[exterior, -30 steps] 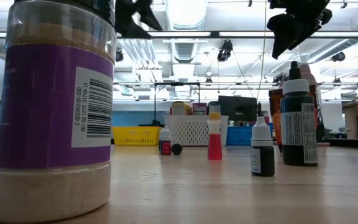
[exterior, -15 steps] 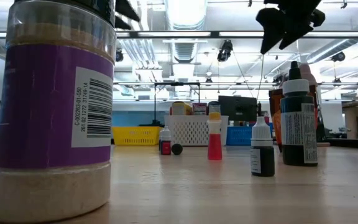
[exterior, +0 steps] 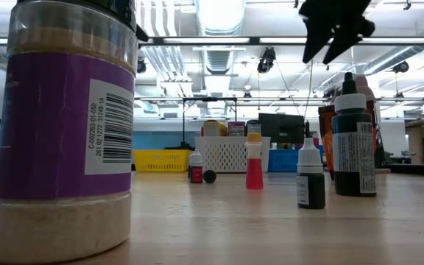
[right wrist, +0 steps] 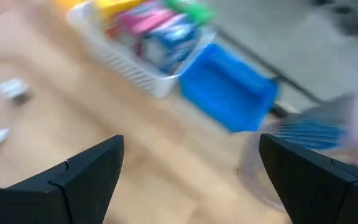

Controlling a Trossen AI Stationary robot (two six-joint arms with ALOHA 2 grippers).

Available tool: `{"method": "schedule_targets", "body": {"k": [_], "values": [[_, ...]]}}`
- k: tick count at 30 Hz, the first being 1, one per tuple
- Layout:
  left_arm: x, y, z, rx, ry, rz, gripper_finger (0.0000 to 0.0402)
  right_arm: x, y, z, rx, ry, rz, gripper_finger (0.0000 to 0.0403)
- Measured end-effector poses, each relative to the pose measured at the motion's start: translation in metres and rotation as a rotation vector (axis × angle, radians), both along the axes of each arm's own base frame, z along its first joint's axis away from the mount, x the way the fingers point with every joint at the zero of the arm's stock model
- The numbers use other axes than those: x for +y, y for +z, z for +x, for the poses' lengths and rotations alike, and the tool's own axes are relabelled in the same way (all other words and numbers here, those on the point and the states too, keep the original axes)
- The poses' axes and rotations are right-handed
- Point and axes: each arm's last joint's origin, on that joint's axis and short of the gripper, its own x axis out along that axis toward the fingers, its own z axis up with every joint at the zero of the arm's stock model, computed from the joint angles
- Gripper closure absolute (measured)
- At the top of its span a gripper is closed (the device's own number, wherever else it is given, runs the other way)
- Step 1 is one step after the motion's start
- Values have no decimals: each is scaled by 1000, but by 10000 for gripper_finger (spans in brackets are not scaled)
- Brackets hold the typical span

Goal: Pick & Place Kitchen Items
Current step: Put the orange seasoning pack into the blue basket

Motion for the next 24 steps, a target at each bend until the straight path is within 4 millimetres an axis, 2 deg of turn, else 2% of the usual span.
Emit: {"method": "schedule_targets", "body": {"k": [5, 8, 14, 20, 24], "values": [[-3, -23, -8, -68, -111, 24, 195, 8, 10, 4, -32, 69, 89, 35], [-5, -28, -14, -102, -152, 43, 195, 13, 17, 4, -56, 86, 93, 35], [-8, -21, -24, -246, -215, 42, 195, 15, 29, 5, -65, 131, 35, 35], [-9, -22, -26, -251, -229, 32, 195, 14, 28, 6, -39, 173, 71, 35], [-9, -22, -26, -249, -231, 32, 195, 20, 30, 5, -47, 216, 124, 47]]}}
